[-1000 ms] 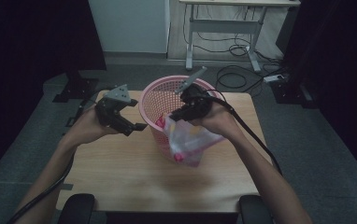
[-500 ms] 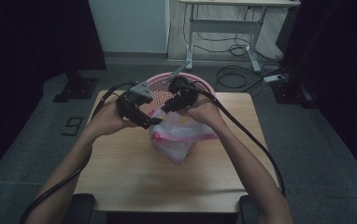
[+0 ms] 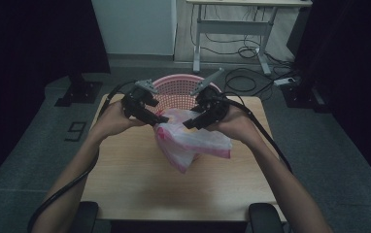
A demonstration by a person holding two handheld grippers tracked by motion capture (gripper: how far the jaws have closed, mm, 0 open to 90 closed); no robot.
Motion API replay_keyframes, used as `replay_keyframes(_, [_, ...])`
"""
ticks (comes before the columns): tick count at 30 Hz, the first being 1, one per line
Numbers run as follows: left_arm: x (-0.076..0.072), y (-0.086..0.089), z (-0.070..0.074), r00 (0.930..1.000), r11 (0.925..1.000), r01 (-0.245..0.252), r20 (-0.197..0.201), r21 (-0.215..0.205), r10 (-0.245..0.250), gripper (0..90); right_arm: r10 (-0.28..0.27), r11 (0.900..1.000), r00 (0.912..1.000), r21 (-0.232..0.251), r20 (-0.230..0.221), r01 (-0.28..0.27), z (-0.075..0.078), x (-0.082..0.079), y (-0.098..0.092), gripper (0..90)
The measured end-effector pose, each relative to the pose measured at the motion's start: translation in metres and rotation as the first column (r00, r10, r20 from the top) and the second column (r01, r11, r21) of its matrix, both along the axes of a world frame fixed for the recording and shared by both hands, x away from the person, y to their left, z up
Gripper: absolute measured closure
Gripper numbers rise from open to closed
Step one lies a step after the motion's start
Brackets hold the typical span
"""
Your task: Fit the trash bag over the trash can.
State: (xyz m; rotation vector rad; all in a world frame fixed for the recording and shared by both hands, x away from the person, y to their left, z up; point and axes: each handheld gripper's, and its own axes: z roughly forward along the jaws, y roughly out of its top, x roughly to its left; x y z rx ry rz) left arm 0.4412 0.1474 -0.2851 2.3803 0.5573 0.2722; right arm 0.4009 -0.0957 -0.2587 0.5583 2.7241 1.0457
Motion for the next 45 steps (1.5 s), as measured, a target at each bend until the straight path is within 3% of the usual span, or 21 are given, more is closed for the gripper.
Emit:
replay_keyframes(4, [0.004,-0.003,-0.002,0.9995,0.9999,-0.012,-0.029,0.003,0.012,21.9,0.038,0.999,0.9993,-0.010,-0.008,-0.038,-0.001,-0.014,0.002,38.2])
replay_keyframes(6, [0.004,-0.003,-0.002,0.9992,0.9999,-0.012,-0.037,0.004,0.013,22.2,0.041,0.999,0.9991,-0.023,0.012,-0.041,-0.001,-0.017,0.003,37.8])
replay_keyframes(9, [0.006,-0.002,-0.002,0.9980,0.9995,-0.032,-0.055,-0.002,0.031,22.9,0.000,0.999,0.9983,-0.043,0.058,0.002,0.004,-0.015,0.001,36.0])
replay_keyframes(12, [0.006,0.000,-0.004,0.9971,0.9990,-0.043,-0.064,-0.007,0.043,23.2,-0.035,0.999,0.9970,-0.007,0.069,0.035,0.013,-0.011,-0.006,36.0])
replay_keyframes(14, [0.007,0.000,-0.005,0.9957,0.9985,-0.053,-0.077,-0.014,0.052,23.2,-0.043,0.999,0.9965,-0.010,0.072,0.044,0.016,-0.012,-0.008,36.1])
replay_keyframes(18, [0.008,0.000,-0.006,0.9939,0.9975,-0.068,-0.088,-0.019,0.067,23.0,-0.011,1.000,0.9981,0.002,0.061,0.011,0.018,-0.018,-0.004,36.0])
replay_keyframes(20, [0.007,0.000,-0.005,0.9934,0.9969,-0.077,-0.087,-0.015,0.075,23.0,0.043,0.999,0.9986,0.011,0.031,-0.043,0.014,-0.024,0.005,35.9])
replay_keyframes(24, [0.007,0.000,-0.005,0.9933,0.9968,-0.079,-0.086,-0.013,0.077,22.9,0.086,0.996,0.9963,0.004,0.002,-0.086,0.004,-0.029,0.019,35.2])
replay_keyframes(25, [0.007,0.000,-0.005,0.9934,0.9968,-0.078,-0.085,-0.014,0.077,22.9,0.106,0.994,0.9943,-0.011,-0.002,-0.106,-0.006,-0.030,0.028,35.6])
replay_keyframes(26, [0.007,0.000,-0.005,0.9934,0.9968,-0.078,-0.085,-0.017,0.076,22.9,0.112,0.994,0.9937,-0.018,-0.003,-0.112,-0.012,-0.030,0.033,37.8])
replay_keyframes(28, [0.007,0.001,-0.005,0.9936,0.9969,-0.076,-0.085,-0.019,0.074,23.0,0.125,0.991,0.9921,-0.039,0.005,-0.125,-0.023,-0.029,0.040,57.4])
replay_keyframes(30, [0.005,0.005,-0.001,0.9952,0.9973,-0.069,-0.071,-0.026,0.067,23.0,0.126,0.991,0.9911,-0.051,0.044,-0.123,-0.027,-0.029,0.043,72.7])
replay_keyframes(33, [0.002,0.013,0.007,0.9973,0.9977,-0.058,-0.048,-0.035,0.056,23.0,0.109,0.994,0.9922,-0.034,0.060,-0.108,-0.018,-0.025,0.037,82.8])
replay_keyframes(39, [-0.009,0.023,0.030,0.9999,0.9963,0.007,0.016,-0.085,-0.006,23.0,0.014,1.000,0.9907,-0.006,0.135,-0.013,0.021,-0.010,0.018,85.0])
replay_keyframes(44, [-0.017,0.020,0.044,0.9963,0.9935,0.068,0.059,-0.091,-0.063,22.0,-0.037,0.999,0.9853,-0.004,0.167,0.038,0.043,0.010,0.016,85.4])
replay_keyframes(45, [-0.020,0.018,0.049,0.9922,0.9907,0.101,0.082,-0.092,-0.093,22.0,-0.041,0.999,0.9855,0.002,0.165,0.041,0.044,0.014,0.017,85.4])
